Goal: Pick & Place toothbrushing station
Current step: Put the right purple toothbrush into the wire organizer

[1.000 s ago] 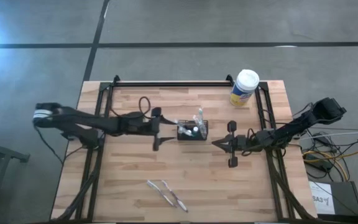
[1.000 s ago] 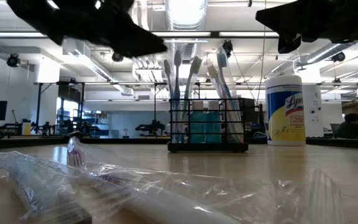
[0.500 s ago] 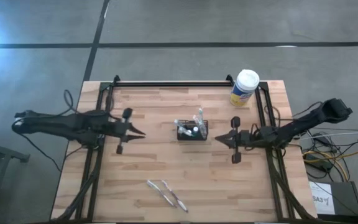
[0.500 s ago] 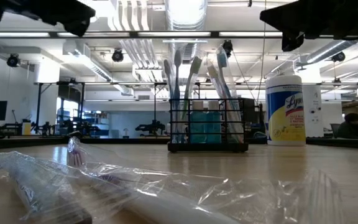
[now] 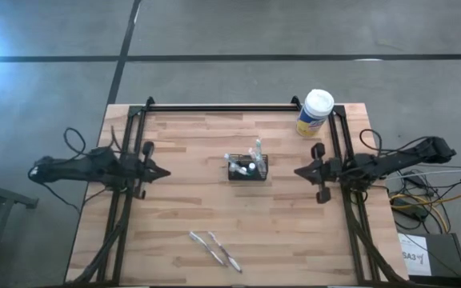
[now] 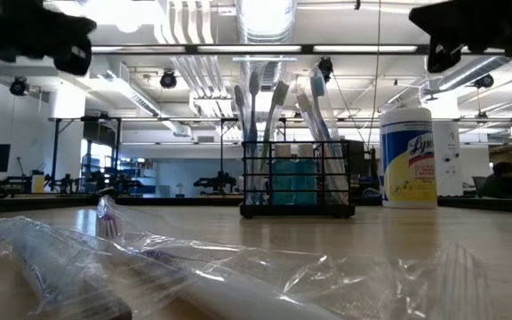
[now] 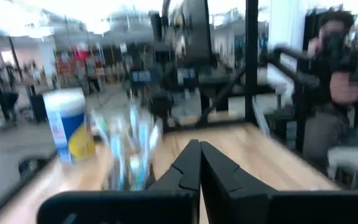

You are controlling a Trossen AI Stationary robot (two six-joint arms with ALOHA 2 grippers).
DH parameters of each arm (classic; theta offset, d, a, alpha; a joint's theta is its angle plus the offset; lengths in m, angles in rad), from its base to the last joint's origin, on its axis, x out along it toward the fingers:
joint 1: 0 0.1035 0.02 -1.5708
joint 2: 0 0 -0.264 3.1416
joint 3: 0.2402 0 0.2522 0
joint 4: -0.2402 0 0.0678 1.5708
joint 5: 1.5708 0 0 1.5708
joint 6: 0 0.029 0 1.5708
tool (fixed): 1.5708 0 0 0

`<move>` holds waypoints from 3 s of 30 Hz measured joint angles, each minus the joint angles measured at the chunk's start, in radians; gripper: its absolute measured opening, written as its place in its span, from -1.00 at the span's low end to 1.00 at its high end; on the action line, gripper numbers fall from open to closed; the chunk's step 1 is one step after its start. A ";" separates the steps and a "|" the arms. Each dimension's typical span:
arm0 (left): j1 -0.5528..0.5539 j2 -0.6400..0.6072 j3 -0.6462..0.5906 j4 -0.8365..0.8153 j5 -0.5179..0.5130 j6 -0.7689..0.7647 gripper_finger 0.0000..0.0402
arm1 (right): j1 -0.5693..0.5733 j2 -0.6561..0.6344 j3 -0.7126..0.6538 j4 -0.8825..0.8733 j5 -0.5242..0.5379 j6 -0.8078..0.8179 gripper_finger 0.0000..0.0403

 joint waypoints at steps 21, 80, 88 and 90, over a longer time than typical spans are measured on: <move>0.000 -0.142 -0.191 0.040 0.028 -0.006 -0.99 | 0.000 -0.084 -0.144 0.032 0.036 0.104 -0.96; 0.000 -0.112 -0.193 0.026 0.019 -0.042 -0.95 | 0.220 1.709 1.650 -0.967 -0.044 0.835 -0.85; 0.000 -0.112 -0.194 0.027 0.021 -0.064 -0.94 | 0.188 1.916 1.988 -1.314 -0.043 0.948 -0.35; 0.000 -0.112 -0.194 0.027 0.021 -0.068 -0.94 | 0.179 1.957 2.043 -1.381 -0.060 0.951 -0.25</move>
